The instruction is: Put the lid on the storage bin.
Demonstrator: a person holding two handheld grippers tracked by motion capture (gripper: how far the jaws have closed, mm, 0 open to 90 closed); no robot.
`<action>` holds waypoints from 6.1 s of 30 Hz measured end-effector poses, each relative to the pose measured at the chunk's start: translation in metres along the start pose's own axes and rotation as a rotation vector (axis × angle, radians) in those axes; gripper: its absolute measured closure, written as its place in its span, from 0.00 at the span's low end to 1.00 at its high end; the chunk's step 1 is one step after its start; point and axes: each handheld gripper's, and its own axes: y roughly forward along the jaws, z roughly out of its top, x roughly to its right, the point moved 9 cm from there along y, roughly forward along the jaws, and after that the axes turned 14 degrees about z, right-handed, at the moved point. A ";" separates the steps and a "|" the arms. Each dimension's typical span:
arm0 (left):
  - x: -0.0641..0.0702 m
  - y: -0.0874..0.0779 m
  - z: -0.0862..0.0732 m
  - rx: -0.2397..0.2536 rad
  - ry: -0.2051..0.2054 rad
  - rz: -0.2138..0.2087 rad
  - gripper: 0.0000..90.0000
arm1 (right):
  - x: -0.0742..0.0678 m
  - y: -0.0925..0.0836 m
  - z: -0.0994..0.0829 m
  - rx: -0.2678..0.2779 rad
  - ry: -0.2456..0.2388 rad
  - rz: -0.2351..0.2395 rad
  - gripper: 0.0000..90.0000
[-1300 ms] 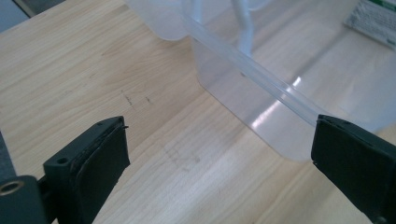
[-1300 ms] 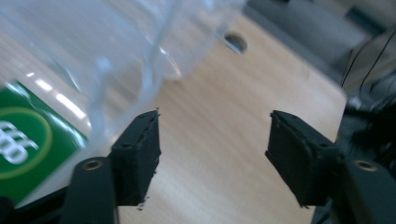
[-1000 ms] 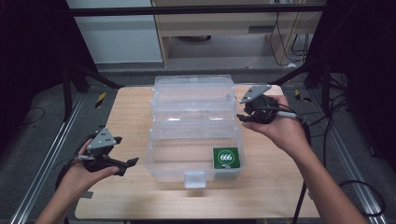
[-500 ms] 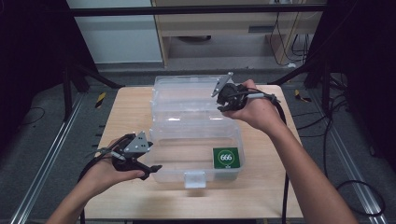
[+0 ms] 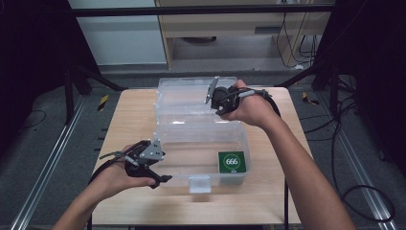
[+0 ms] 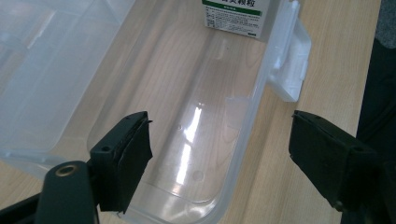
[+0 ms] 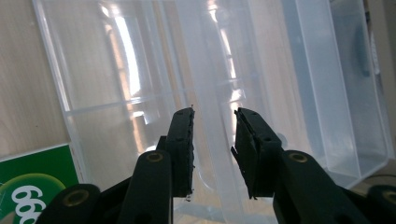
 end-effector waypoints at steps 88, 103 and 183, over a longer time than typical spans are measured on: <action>0.025 0.044 -0.019 -0.089 0.030 -0.051 0.87 | -0.007 0.011 0.002 -0.001 -0.074 0.048 0.95; 0.022 0.049 -0.017 -0.070 0.005 -0.048 0.86 | -0.004 0.009 0.003 0.013 -0.079 0.019 0.95; 0.024 0.054 -0.014 -0.053 0.021 0.011 0.83 | -0.089 -0.012 -0.011 0.163 -0.178 -0.045 0.94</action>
